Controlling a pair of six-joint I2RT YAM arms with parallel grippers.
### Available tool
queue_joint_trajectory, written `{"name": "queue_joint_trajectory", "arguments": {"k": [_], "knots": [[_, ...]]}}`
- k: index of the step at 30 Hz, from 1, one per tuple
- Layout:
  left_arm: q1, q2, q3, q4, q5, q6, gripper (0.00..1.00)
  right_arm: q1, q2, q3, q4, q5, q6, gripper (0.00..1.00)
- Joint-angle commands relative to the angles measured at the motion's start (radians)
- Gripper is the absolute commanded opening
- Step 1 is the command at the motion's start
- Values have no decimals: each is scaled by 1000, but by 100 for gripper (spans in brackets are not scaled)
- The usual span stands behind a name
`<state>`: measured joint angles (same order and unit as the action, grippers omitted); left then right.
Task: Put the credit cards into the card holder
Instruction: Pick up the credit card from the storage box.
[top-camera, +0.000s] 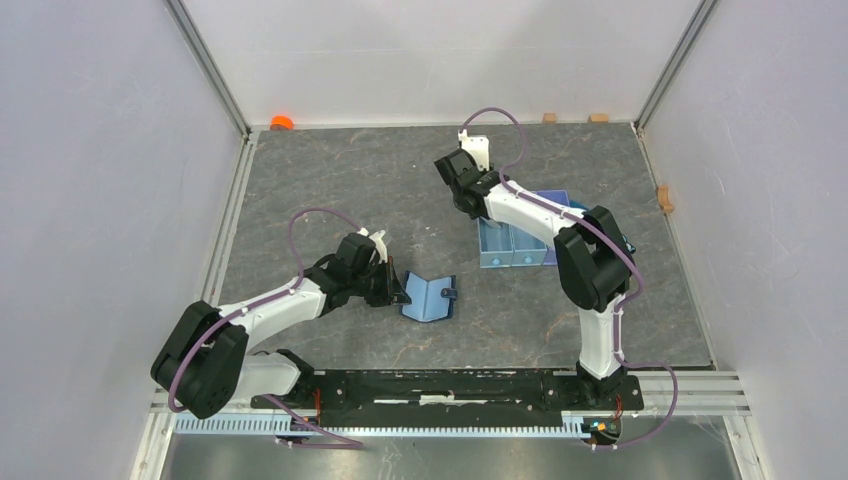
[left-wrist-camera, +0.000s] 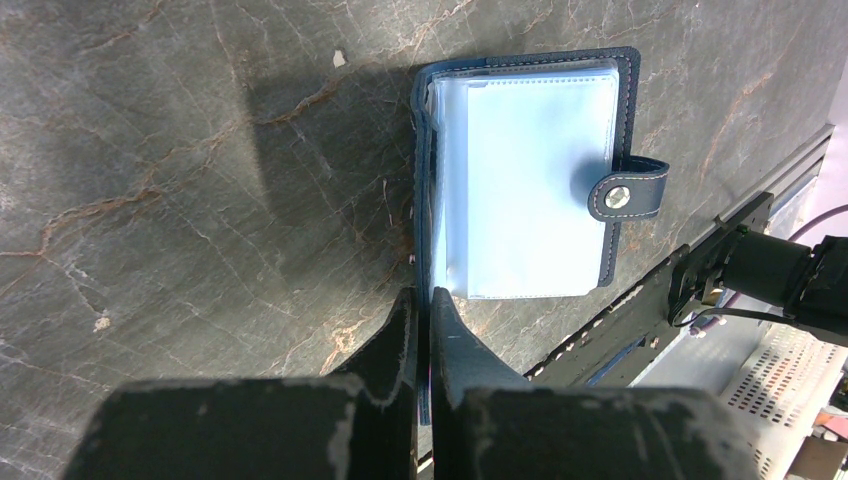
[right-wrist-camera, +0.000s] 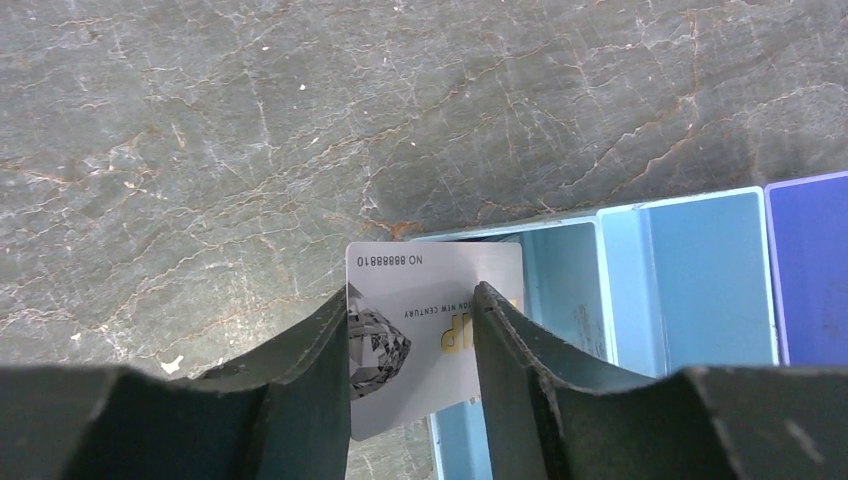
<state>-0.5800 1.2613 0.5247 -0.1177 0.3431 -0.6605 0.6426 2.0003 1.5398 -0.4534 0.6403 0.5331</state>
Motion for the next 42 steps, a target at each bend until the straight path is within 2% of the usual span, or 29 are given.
{"name": "queue_joint_trajectory", "arguments": {"k": [1,5,11,18,20,23,28,31,36,40,42], "knots": [[3,-18,17,28,17,21,2,19,-67,5,12,38,-6,48],[3,-17,16,26,16,20,2,20,-65,3,15,42,-19,35],[3,-20,18,20,17,20,2,28,-68,1,3,66,-31,28],[3,-9,23,12,9,26,2,59,-130,-2,7,167,-92,19],[3,-6,24,5,-1,28,2,65,-151,-5,4,191,-110,14],[3,-4,28,-5,-12,33,2,69,-185,-24,8,213,-136,0],[3,-5,43,-35,-26,46,3,71,-266,-61,5,206,-181,0],[3,-8,44,-44,-32,51,8,71,-362,-119,48,89,-246,0],[3,-43,47,-66,-69,65,28,71,-523,-225,51,-188,-314,0],[3,-89,45,-70,-77,75,45,71,-622,-360,64,-486,-313,0],[3,-108,42,-67,-82,80,48,71,-661,-432,99,-623,-309,0]]}}
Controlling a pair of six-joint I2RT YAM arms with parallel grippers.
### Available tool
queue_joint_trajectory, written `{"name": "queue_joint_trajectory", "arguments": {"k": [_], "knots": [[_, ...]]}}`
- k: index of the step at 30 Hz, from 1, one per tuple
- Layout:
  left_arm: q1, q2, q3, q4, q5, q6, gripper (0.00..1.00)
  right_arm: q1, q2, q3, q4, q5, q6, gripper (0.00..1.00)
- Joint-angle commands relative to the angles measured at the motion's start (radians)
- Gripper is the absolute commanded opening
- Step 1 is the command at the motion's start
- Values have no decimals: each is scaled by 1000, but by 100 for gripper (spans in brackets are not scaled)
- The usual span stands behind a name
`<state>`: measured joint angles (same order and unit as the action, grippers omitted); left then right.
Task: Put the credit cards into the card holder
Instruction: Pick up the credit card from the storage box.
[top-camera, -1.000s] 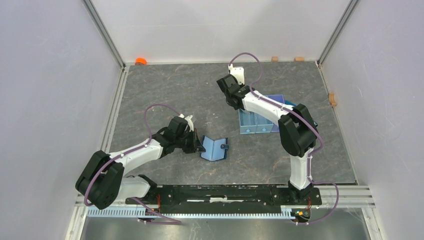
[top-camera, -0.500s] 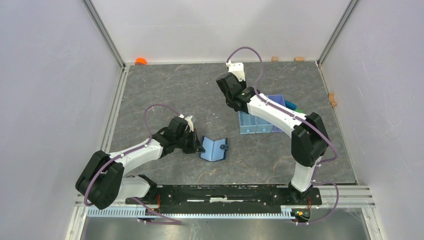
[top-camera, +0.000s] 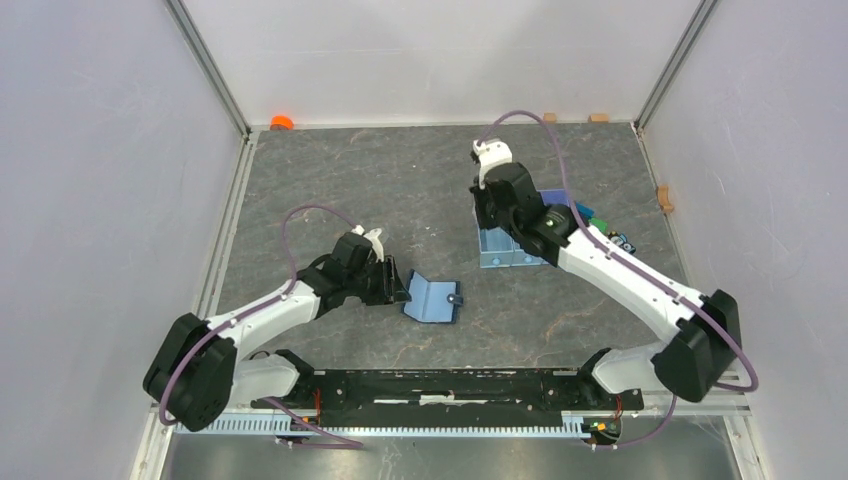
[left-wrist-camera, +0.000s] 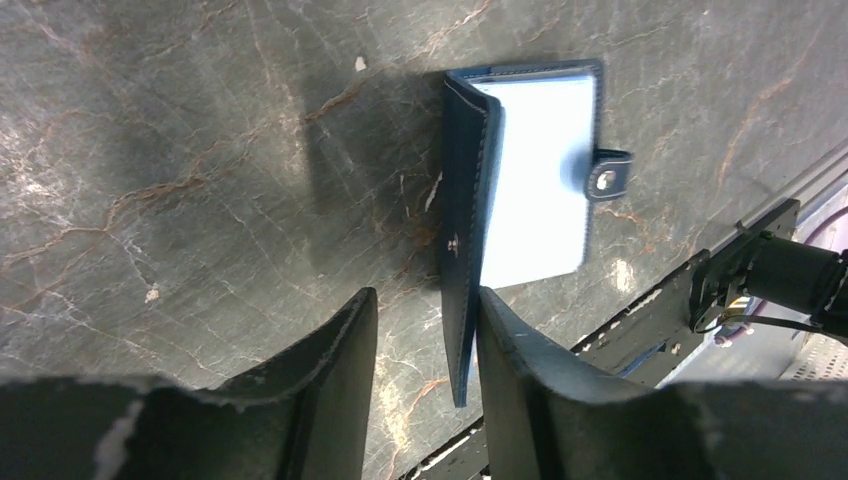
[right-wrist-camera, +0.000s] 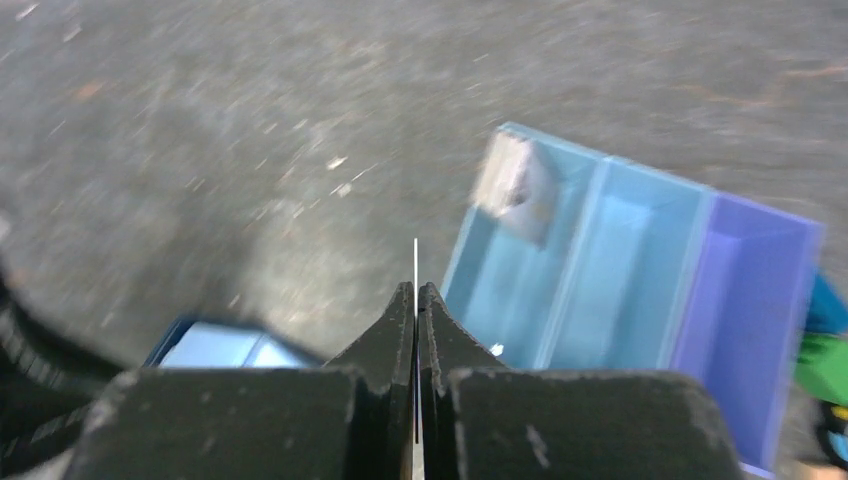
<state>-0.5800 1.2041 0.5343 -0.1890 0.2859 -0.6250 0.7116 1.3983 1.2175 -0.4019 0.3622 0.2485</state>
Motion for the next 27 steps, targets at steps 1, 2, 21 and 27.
{"name": "queue_joint_trajectory", "arguments": {"k": [1,2,21,27], "knots": [[3,-54,31,8,-25,47,49,3,-72,-141,60,-418,-21,0],[3,-57,29,12,-25,51,49,2,-81,-172,78,-478,-20,0],[3,25,3,55,-3,42,26,35,55,-444,437,-777,194,0],[3,26,-31,91,12,20,14,35,49,-437,418,-777,157,0]]}}
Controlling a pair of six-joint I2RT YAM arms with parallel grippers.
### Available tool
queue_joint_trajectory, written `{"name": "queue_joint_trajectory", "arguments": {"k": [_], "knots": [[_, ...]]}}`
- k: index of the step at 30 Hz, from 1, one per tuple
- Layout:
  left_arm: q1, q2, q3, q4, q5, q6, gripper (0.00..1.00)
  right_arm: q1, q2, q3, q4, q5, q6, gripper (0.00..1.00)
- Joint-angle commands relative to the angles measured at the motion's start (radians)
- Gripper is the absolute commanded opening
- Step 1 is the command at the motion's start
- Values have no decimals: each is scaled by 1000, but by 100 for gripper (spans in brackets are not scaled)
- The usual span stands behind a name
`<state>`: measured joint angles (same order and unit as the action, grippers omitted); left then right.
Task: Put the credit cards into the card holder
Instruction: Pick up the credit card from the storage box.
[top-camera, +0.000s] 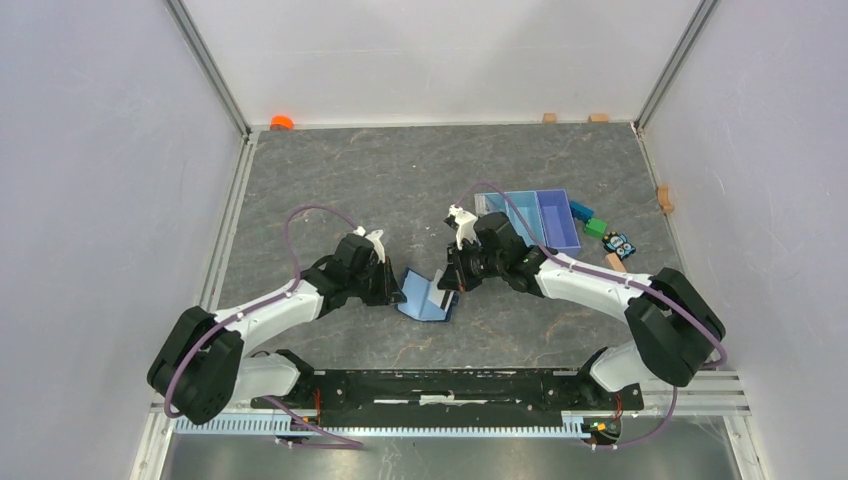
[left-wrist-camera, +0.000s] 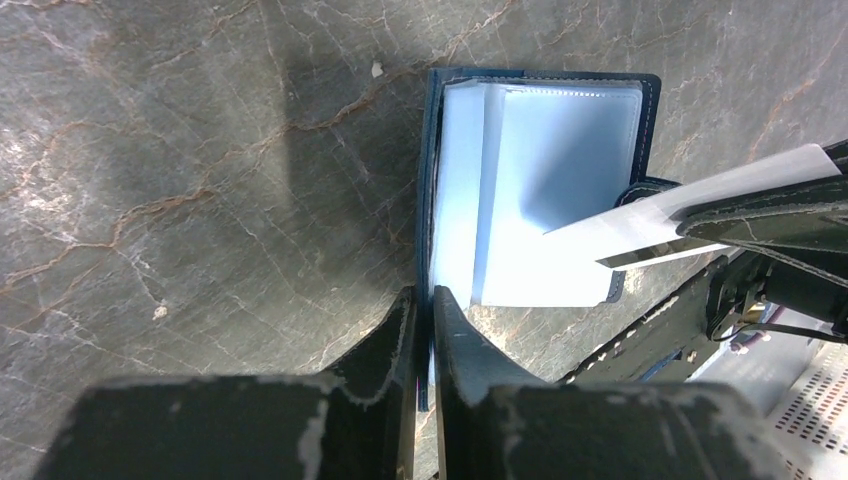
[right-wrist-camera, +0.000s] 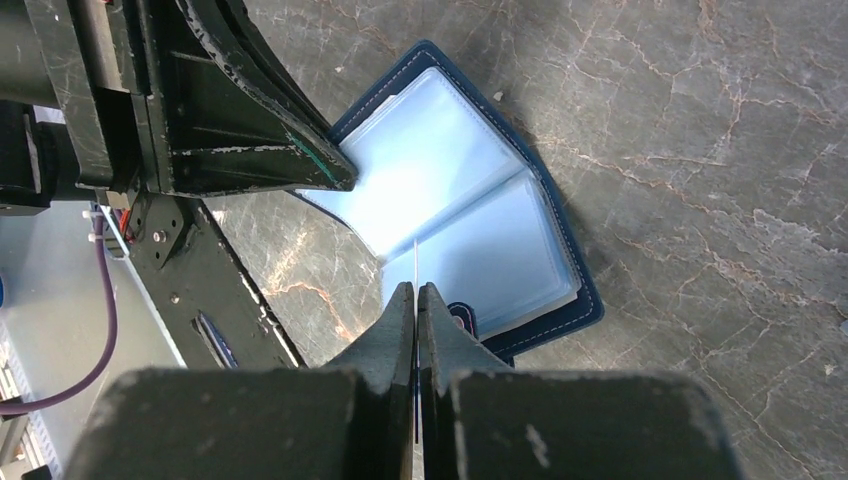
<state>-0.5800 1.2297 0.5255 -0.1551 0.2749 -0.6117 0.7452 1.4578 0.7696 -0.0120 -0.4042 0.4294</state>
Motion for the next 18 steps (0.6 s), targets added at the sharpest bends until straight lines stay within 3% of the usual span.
{"name": "queue_joint_trajectory", "arguments": {"k": [1,9,18], "knots": [[3,2,-29,67,29,-1,13,2,-2,17,18,-3,-27,0],[3,0,-64,54,-19,-22,17,2,71,-13,18,47,3,0],[2,3,-51,-28,-97,-8,17,3,48,-35,139,40,52,0]]}}
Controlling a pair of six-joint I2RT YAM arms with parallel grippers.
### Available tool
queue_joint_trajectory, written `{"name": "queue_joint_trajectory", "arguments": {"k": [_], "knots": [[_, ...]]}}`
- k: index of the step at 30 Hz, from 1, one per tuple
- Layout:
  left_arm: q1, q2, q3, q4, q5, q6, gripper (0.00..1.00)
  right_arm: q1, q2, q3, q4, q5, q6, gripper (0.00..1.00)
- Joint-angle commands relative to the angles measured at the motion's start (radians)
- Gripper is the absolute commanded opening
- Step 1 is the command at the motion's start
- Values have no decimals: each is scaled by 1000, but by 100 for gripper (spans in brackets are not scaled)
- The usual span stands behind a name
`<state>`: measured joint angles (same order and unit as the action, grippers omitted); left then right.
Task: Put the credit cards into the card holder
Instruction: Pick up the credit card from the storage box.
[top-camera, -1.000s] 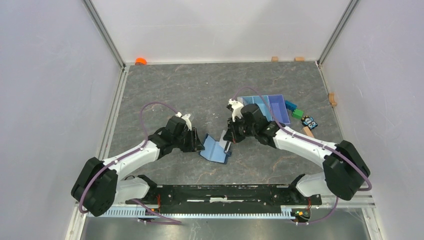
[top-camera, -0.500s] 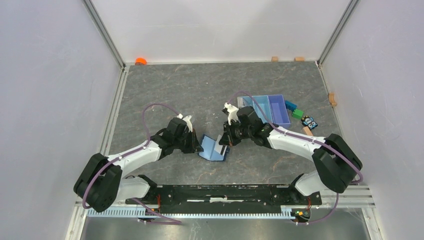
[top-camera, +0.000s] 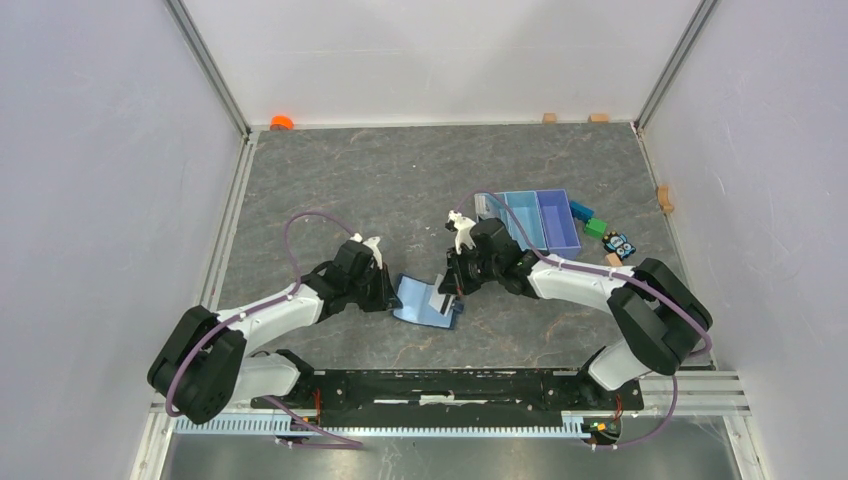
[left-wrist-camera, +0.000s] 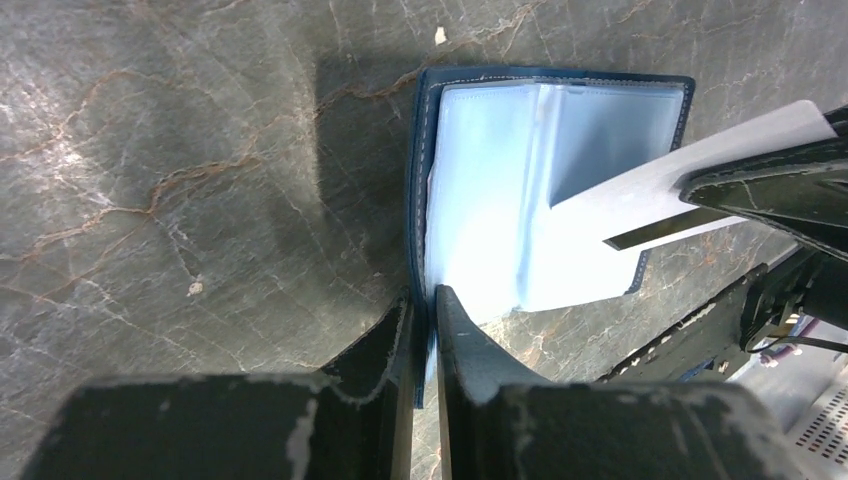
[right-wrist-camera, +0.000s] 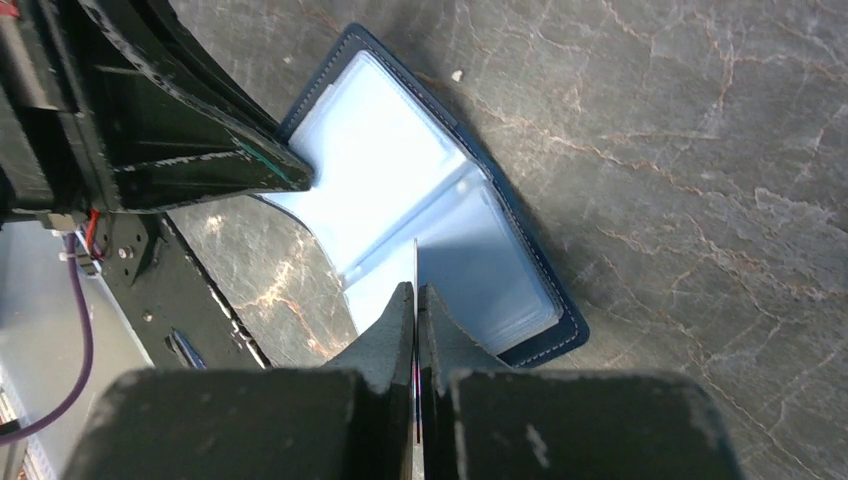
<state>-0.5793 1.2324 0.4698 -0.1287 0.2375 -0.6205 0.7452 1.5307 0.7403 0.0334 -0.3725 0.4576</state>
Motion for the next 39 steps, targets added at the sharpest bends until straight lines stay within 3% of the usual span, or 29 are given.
{"name": "queue_joint_trajectory", "arguments": {"k": [1,11,15,20,22,25,29,33,39], "knots": [[2,0,4,-54,-60,0,17,3,-23,-4,115,-1,29,0],[2,24,19,-52,-55,-3,17,28,89,49,208,-34,33,0],[2,29,30,-54,-45,-3,18,31,122,67,170,-4,13,0],[2,12,85,-110,-30,-1,50,33,154,90,76,72,-13,0],[2,-11,116,-144,-43,6,58,33,163,101,37,105,-23,0],[2,-56,159,-182,-72,29,63,33,169,107,3,124,-34,0],[1,-76,168,-137,-35,48,62,33,174,111,-12,132,-43,0],[1,-18,83,73,115,-17,53,32,172,110,-16,146,-39,0],[2,84,-26,315,199,-85,44,33,155,104,-10,134,-53,0]]}}
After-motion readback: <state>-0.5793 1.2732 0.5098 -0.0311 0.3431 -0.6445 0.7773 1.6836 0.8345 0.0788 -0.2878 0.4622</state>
